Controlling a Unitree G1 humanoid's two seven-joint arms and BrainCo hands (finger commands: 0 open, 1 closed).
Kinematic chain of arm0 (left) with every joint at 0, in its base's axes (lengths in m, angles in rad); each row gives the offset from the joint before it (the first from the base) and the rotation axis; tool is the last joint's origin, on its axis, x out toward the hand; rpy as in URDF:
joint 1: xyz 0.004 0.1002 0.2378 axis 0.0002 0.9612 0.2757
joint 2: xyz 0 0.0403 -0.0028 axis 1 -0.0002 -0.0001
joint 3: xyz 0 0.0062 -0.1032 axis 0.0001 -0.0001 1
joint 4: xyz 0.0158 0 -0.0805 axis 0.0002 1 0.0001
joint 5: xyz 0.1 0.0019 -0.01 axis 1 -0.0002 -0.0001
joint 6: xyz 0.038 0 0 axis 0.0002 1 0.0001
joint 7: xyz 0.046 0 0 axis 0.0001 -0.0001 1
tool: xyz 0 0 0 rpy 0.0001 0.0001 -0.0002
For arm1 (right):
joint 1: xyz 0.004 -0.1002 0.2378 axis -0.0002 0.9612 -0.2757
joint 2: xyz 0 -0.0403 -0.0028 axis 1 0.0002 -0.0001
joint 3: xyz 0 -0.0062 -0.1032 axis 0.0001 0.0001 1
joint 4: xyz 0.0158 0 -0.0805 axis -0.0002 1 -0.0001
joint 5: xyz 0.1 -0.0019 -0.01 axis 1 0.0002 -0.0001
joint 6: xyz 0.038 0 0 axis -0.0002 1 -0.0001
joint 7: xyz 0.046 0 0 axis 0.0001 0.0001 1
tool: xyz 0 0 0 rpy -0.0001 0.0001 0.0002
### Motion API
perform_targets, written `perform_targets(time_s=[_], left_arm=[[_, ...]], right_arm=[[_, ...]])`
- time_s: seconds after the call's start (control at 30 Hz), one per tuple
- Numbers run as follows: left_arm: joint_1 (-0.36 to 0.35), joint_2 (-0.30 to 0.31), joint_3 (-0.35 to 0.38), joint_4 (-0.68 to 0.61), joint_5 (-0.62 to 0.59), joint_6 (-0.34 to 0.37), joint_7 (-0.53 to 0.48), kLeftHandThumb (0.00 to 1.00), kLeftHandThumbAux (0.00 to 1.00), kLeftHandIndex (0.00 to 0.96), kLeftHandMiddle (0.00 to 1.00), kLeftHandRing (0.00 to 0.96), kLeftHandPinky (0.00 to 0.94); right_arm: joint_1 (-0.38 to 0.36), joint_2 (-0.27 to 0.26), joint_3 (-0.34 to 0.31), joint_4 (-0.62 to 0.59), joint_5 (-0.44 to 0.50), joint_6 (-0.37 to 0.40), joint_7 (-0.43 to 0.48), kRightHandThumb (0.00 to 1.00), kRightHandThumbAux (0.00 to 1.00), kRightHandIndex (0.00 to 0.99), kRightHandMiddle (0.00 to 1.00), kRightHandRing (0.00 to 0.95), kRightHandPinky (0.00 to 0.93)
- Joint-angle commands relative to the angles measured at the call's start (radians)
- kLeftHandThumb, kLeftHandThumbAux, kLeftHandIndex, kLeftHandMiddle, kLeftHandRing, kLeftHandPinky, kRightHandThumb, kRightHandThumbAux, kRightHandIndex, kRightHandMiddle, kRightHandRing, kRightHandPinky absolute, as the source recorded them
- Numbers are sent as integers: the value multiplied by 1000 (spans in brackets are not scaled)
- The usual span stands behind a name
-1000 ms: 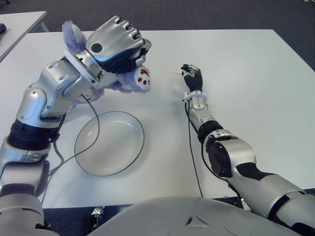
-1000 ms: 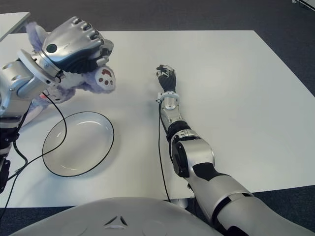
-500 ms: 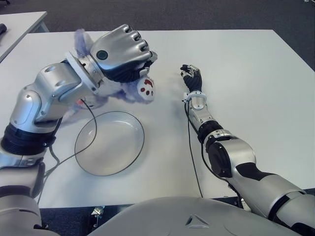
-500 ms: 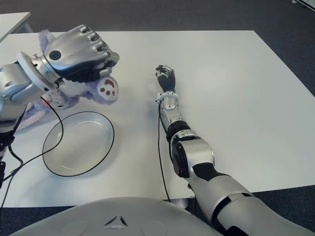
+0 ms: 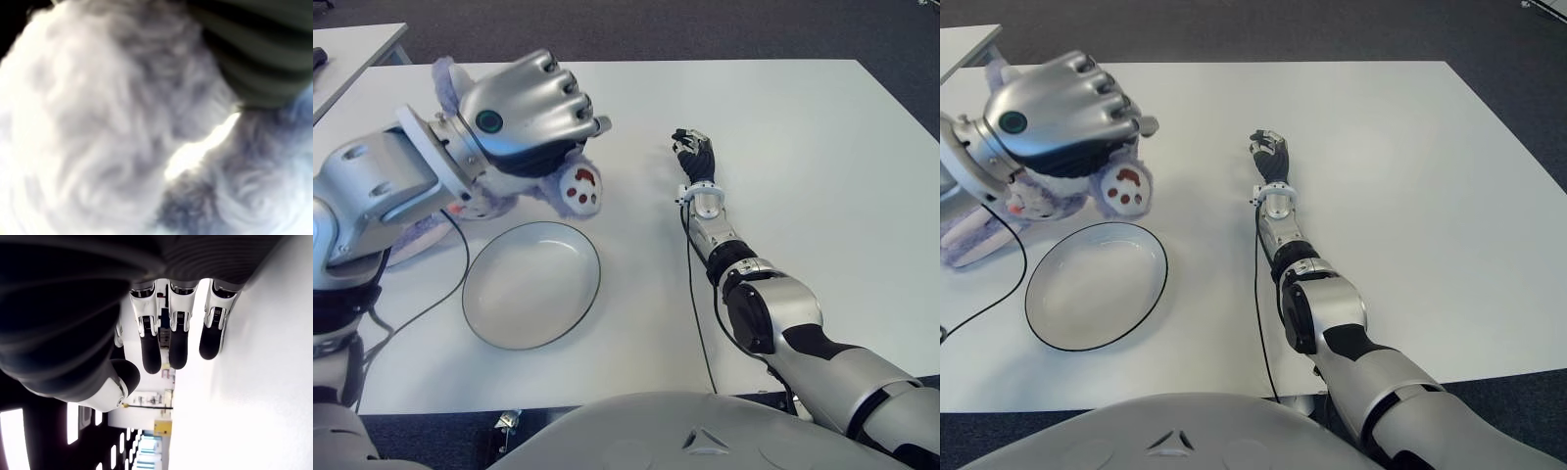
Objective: Put the doll into the plate.
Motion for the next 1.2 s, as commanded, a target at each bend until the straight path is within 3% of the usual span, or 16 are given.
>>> perform_targets(time_s=[0.03,0.23,0.57,0.83,1.2], left_arm=[[101,-2,17,-69,20,15,-60,716,703,431,732,768,736],[214,-58,29,-126,57,59,-57,710,706,430,723,758,728],[306,-86,81,-141,81,44,-17,707,708,430,735,766,734],[375,-105,81,-144,52,52,-42,713,706,433,749,776,739],[470,-230,47,-141,87,89,2,726,699,440,749,755,756]], right_arm=[[187,128,-19,137,17,139,2,695,741,398,226,210,223],[186,128,-18,137,17,142,-4,701,739,400,238,205,163],[185,127,-19,137,19,148,2,701,739,401,232,185,176],[184,127,-16,136,17,149,-3,700,740,400,239,194,195],[182,127,-14,135,15,150,-10,700,740,399,238,197,194]])
